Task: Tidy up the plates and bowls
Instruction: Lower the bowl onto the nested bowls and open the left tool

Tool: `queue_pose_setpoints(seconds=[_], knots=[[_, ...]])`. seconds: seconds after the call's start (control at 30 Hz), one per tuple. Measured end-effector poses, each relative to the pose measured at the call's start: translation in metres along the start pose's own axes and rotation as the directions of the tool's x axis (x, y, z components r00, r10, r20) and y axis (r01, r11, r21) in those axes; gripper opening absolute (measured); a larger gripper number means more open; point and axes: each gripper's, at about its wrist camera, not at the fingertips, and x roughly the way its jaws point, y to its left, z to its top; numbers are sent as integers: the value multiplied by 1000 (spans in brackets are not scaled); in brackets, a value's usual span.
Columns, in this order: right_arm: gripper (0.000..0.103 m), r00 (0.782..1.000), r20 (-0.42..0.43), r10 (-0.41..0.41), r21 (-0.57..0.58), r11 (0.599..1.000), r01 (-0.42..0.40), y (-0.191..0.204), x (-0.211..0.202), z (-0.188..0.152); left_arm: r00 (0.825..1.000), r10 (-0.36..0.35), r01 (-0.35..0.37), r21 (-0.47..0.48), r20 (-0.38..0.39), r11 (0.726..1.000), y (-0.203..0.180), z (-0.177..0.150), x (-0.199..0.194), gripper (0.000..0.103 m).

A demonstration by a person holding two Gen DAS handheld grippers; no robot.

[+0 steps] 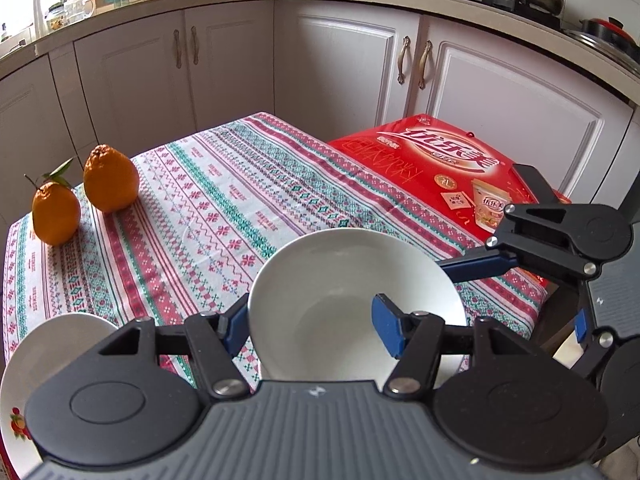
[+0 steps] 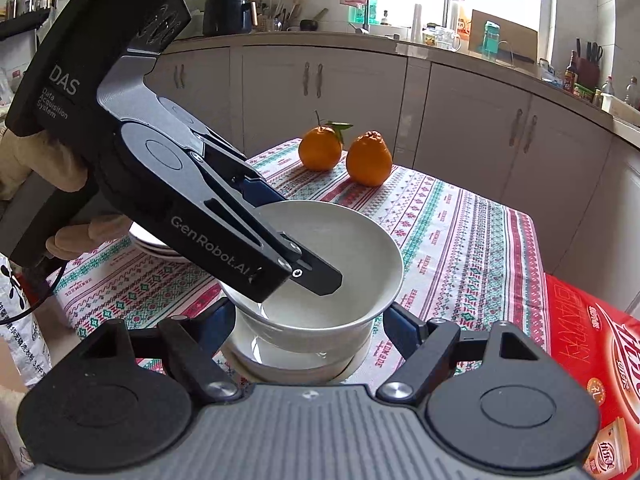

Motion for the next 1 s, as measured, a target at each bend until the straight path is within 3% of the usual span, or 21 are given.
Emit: queue_pose_setpoints(seconds=[0.77, 0.87, 0.93, 1.0], knots=[[84, 999, -36, 28, 11, 1000, -27, 0, 11, -6, 1000, -26, 25, -37, -15, 999, 5, -15, 12, 62], [86, 999, -32, 32, 11, 999, -31, -1, 10, -7, 999, -34, 33, -49, -9, 998, 7, -17, 12, 68], [100, 1000, -9, 19, -3, 1000, -19, 0, 6, -8, 999, -47, 48, -56, 9, 997, 8, -18, 9, 80], [103, 1000, 13, 23, -17, 1000, -22, 1, 1, -7, 999, -38, 40, -48, 37, 998, 7, -19, 4, 87]])
